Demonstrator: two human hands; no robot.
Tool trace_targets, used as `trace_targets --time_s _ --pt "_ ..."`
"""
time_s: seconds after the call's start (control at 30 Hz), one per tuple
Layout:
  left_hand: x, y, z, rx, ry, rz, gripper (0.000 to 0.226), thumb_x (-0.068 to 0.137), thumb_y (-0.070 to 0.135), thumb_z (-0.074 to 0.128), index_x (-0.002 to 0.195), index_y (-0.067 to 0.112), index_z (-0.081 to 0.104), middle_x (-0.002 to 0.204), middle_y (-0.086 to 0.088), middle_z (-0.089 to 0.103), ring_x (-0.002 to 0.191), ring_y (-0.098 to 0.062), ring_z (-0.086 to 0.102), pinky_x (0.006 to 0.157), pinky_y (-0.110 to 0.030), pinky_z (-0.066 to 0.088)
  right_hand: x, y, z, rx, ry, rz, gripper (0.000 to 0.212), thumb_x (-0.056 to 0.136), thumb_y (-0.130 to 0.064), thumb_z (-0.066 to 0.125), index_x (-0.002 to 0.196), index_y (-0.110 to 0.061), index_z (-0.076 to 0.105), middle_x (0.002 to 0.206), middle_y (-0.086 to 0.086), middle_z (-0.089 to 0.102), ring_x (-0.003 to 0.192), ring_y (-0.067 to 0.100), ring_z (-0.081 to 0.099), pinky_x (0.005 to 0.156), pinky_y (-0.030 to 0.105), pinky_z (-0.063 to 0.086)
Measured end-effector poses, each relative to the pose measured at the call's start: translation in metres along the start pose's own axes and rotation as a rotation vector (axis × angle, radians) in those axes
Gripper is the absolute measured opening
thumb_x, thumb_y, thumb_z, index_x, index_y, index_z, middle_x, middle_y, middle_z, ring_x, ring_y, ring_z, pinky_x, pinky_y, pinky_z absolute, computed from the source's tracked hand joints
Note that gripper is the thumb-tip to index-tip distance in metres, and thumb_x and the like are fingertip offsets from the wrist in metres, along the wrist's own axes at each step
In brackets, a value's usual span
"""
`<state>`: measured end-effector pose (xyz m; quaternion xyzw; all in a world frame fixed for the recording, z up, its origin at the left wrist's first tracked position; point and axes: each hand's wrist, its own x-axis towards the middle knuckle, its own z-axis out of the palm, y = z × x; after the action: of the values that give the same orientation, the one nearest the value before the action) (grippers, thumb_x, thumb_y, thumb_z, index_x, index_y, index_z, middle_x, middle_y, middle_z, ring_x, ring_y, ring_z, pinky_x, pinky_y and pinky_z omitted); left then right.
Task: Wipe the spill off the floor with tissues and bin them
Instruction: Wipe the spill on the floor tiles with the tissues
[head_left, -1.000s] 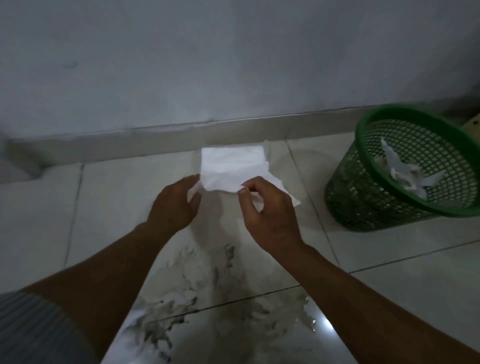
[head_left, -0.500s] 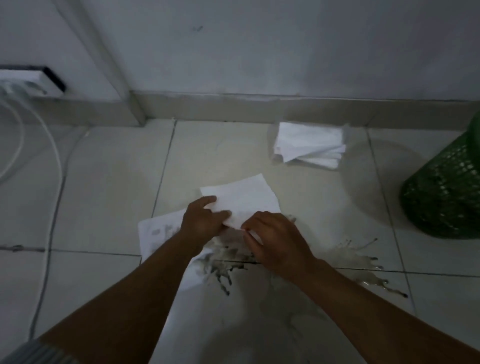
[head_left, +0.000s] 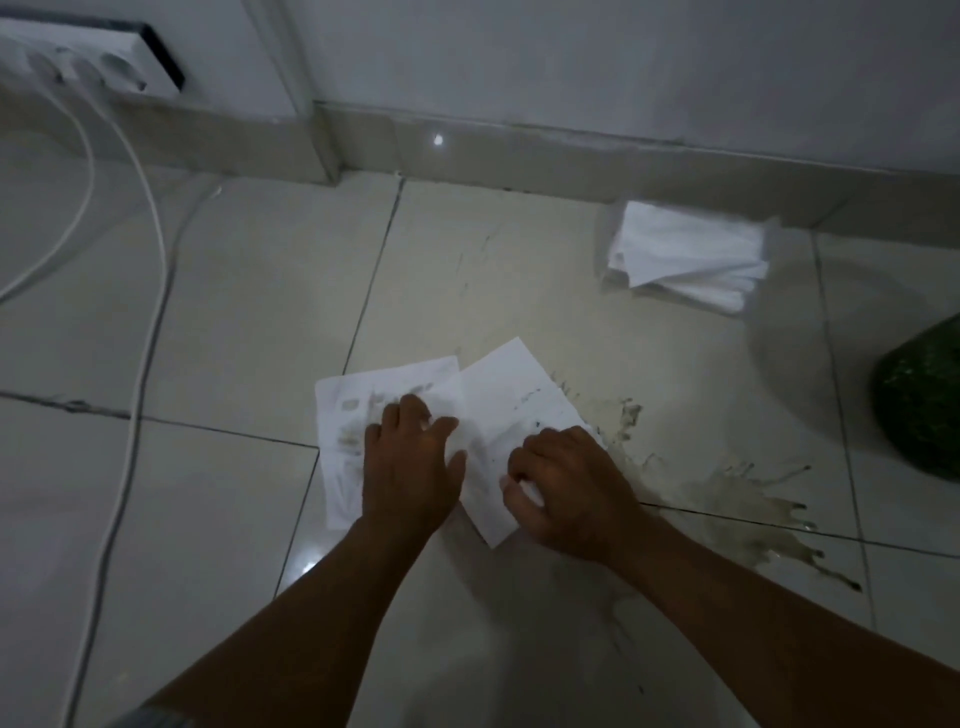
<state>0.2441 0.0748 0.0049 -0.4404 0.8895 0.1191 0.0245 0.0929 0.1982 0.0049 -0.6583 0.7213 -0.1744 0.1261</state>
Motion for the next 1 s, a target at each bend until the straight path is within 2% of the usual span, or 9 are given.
trace_targets --time_s 0.07,0.13,0.2,0.27,0.33,0.4,0.53,0.7,1.0 --pt "0.003 0.002 0.003 0.000 0.111 0.042 0.038 0.089 0.035 0.064 0.121 0.017 0.065 0.133 -0.016 0.055 0.125 -0.036 0.049 0.104 -0.049 0.038 0.011 0.000 0.010 -0.098 0.053 0.015 0.034 0.101 -0.027 0.038 0.098 -0.010 0.068 0.099 0.008 0.071 0.090 0.025 0.062 0.081 0.044 0.049" --pt "0.006 0.003 0.008 -0.033 0.141 0.081 0.041 0.095 0.028 0.057 0.133 0.012 0.058 0.147 -0.022 0.045 0.139 -0.040 0.038 0.114 -0.053 0.028 0.023 0.000 0.020 -0.117 0.119 0.093 0.033 0.101 -0.025 0.042 0.116 -0.008 0.067 0.119 0.014 0.068 0.112 0.031 0.062 0.095 0.047 0.049" --pt "0.009 0.002 0.016 -0.029 0.058 0.136 0.049 0.102 0.029 0.039 0.149 0.013 0.037 0.161 -0.016 0.022 0.151 -0.033 0.014 0.122 -0.050 0.012 0.035 -0.003 0.031 -0.121 0.077 0.166 0.043 0.102 -0.028 0.039 0.138 -0.009 0.054 0.147 0.014 0.050 0.139 0.030 0.043 0.114 0.050 0.035" --pt "0.011 -0.002 0.029 -0.015 0.011 0.206 0.053 0.105 0.029 0.026 0.154 0.012 0.021 0.164 -0.012 0.009 0.152 -0.028 0.001 0.125 -0.046 0.004 0.042 -0.004 0.045 -0.134 -0.008 0.196 0.052 0.104 -0.033 0.028 0.152 -0.014 0.033 0.162 0.010 0.024 0.151 0.026 0.016 0.122 0.051 0.018" --pt "0.011 -0.007 0.035 -0.008 0.009 0.247 0.055 0.104 0.027 0.027 0.154 0.007 0.018 0.163 -0.014 0.009 0.152 -0.029 0.002 0.124 -0.045 0.003 0.043 -0.004 0.054 -0.157 -0.041 0.216 0.056 0.103 -0.039 0.022 0.155 -0.017 0.023 0.165 0.008 0.014 0.153 0.025 0.006 0.122 0.053 0.014" --pt "0.013 -0.013 0.044 0.015 -0.006 0.277 0.056 0.104 0.026 0.033 0.153 0.003 0.017 0.162 -0.017 0.012 0.151 -0.031 0.006 0.123 -0.046 0.005 0.038 0.000 0.065 -0.203 -0.054 0.266 0.060 0.102 -0.047 0.020 0.156 -0.019 0.020 0.165 0.009 0.012 0.153 0.026 0.006 0.120 0.056 0.015" --pt "0.012 -0.022 0.056 0.012 -0.010 0.303 0.058 0.102 0.030 0.021 0.153 0.003 0.016 0.162 -0.016 0.013 0.152 -0.030 0.008 0.124 -0.048 0.011 0.028 0.004 0.077 -0.257 -0.019 0.303 0.064 0.102 -0.056 0.022 0.156 -0.022 0.020 0.165 0.010 0.012 0.153 0.027 0.007 0.119 0.058 0.013" --pt "0.012 -0.026 0.068 -0.043 0.009 0.280 0.057 0.103 0.032 0.019 0.156 0.009 0.013 0.164 -0.010 0.009 0.153 -0.022 0.002 0.125 -0.047 0.009 0.027 0.006 0.084 -0.254 0.008 0.296 0.065 0.100 -0.057 0.025 0.157 -0.024 0.017 0.166 0.008 0.009 0.153 0.025 0.004 0.119 0.060 0.012" --pt "0.013 -0.026 0.067 -0.054 -0.008 0.284 0.058 0.103 0.034 0.016 0.156 0.010 0.015 0.165 -0.008 0.009 0.153 -0.021 0.001 0.124 -0.048 0.012 0.029 0.008 0.083 -0.245 -0.001 0.294 0.065 0.100 -0.057 0.024 0.157 -0.027 0.014 0.166 0.007 0.005 0.153 0.025 0.001 0.119 0.059 0.012"
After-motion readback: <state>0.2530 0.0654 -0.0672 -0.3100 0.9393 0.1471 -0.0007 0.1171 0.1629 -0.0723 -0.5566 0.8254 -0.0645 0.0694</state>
